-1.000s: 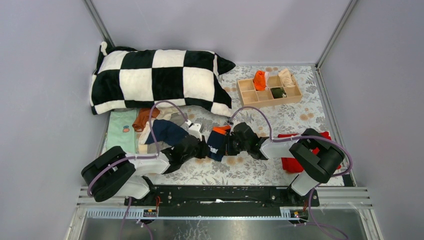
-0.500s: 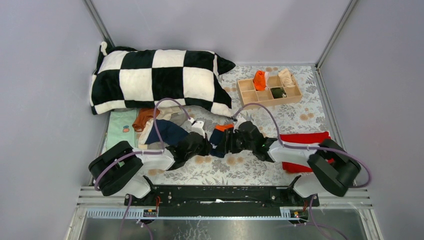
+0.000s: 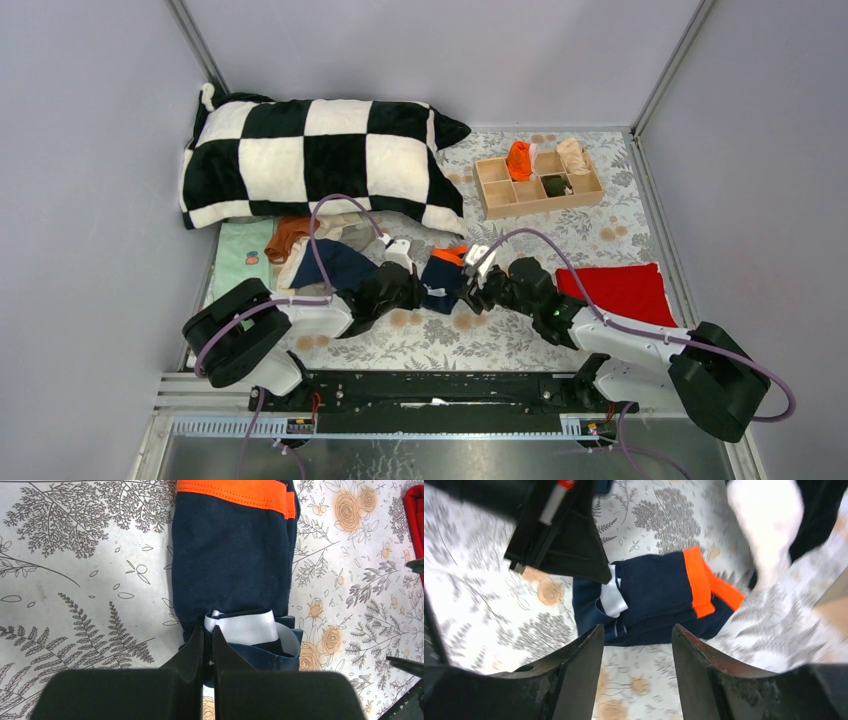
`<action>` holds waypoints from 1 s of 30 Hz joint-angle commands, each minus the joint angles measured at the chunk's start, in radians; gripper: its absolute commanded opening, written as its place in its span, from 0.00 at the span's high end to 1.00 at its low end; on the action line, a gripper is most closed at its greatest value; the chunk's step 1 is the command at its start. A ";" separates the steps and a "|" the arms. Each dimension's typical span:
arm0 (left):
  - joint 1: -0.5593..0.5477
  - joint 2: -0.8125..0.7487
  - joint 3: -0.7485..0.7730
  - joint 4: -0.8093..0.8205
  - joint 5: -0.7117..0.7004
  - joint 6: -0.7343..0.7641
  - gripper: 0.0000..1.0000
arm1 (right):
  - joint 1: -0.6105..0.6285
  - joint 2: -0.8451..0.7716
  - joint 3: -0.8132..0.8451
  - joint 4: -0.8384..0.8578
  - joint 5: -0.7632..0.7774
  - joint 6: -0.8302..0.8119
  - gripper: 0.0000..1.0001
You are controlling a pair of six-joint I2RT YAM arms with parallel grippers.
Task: Roll the underwear
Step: Roll the underwear to the center of the board.
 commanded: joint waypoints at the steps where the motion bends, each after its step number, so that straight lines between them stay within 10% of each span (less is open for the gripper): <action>1: 0.008 0.055 -0.001 -0.085 0.013 0.014 1.00 | 0.029 -0.016 0.040 0.007 -0.154 -0.631 0.41; 9: 0.012 0.064 0.004 -0.091 0.024 0.025 1.00 | 0.229 0.034 0.050 -0.159 -0.098 -1.151 0.40; 30: 0.025 0.073 -0.004 -0.076 0.054 0.020 1.00 | 0.285 0.273 0.078 -0.109 0.030 -1.399 0.43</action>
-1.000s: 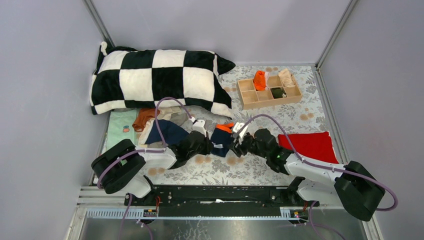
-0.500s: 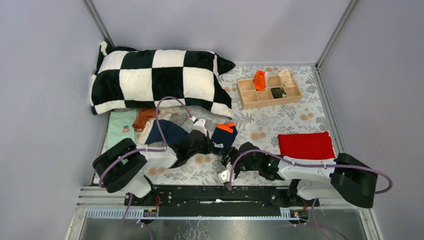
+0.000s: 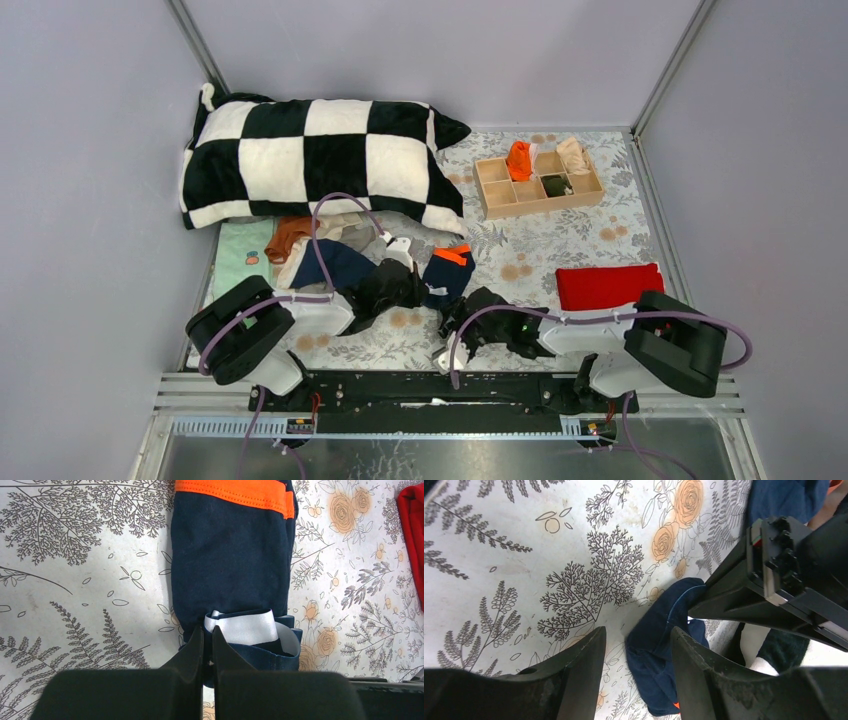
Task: Roll the underwear
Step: Roll the underwear to the center of the board.
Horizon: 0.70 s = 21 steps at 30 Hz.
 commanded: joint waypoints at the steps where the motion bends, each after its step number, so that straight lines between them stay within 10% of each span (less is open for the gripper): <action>1: 0.009 0.045 -0.023 -0.087 0.015 0.020 1.00 | 0.007 0.055 0.048 0.065 0.057 -0.062 0.43; 21: 0.013 0.034 -0.028 -0.085 0.028 0.017 1.00 | -0.061 0.147 0.020 0.151 0.112 -0.032 0.51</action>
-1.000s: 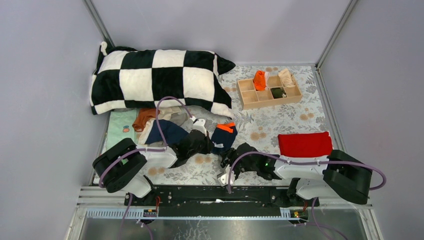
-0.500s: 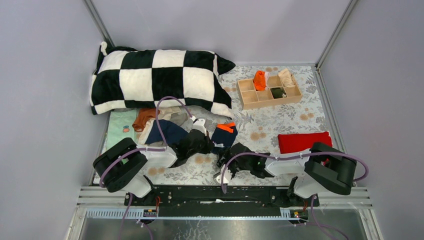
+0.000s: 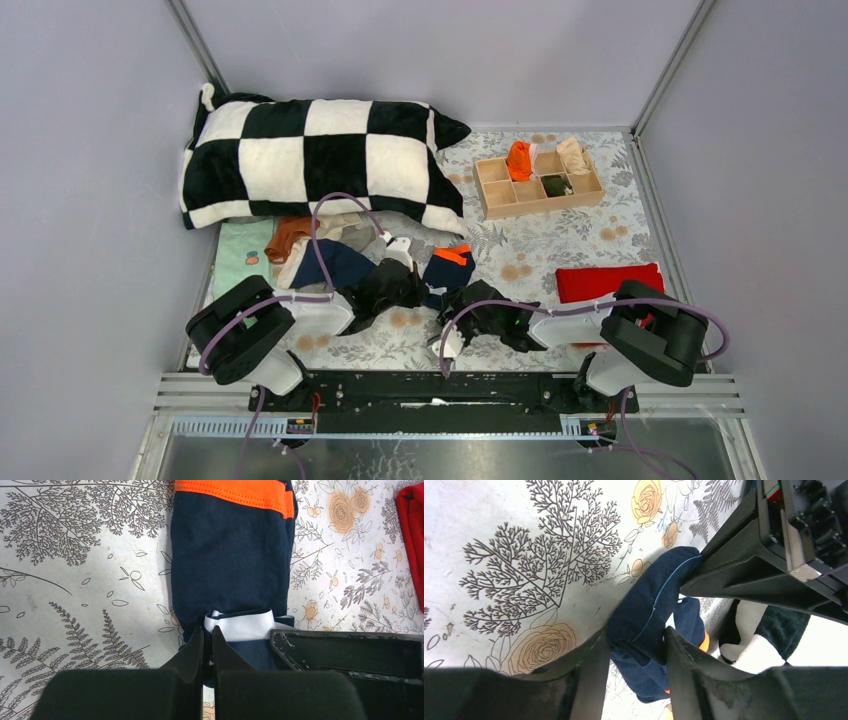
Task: Roll the underwear
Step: Roll the underwear to the center of the board.
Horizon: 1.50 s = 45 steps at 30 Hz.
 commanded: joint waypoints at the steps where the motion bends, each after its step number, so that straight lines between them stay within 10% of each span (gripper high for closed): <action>1: 0.008 0.032 -0.028 -0.089 0.021 0.018 1.00 | -0.011 0.027 -0.014 0.058 0.008 0.025 0.58; 14: 0.020 -0.045 -0.032 -0.135 0.005 -0.005 0.98 | -0.016 0.052 -0.085 0.320 -0.044 0.281 1.00; 18: 0.041 -0.174 -0.023 -0.211 -0.048 -0.047 0.47 | -0.018 0.026 -0.058 0.262 -0.052 0.415 1.00; 21: 0.057 -0.284 -0.018 -0.249 -0.075 -0.070 0.33 | -0.019 0.021 -0.068 0.291 -0.059 0.477 1.00; 45: 0.082 -0.426 -0.025 -0.351 -0.052 -0.021 0.31 | -0.032 0.231 -0.277 1.060 0.104 1.632 1.00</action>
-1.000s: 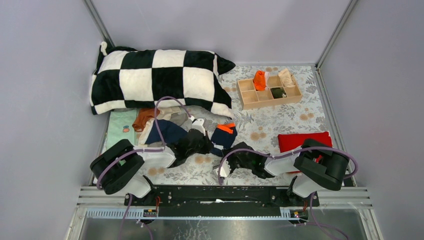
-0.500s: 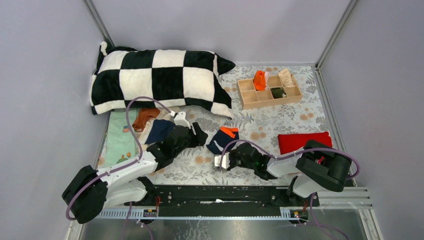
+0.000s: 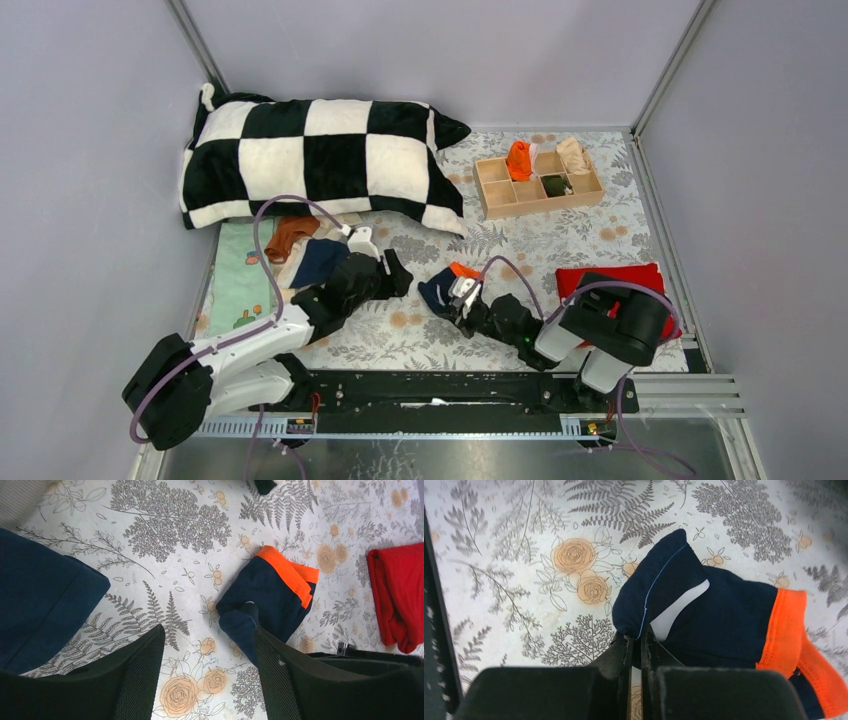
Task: Roll the underwear
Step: Roll the underwear to the center of the board.
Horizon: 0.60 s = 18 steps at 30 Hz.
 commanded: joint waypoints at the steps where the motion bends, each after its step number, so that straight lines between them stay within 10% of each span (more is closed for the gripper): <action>1: 0.008 0.031 -0.016 0.039 0.065 0.041 0.32 | -0.012 0.082 -0.043 0.247 0.123 0.348 1.00; 18: 0.007 0.142 -0.003 0.187 0.186 0.075 0.30 | -0.016 0.281 -0.130 0.383 0.426 1.128 1.00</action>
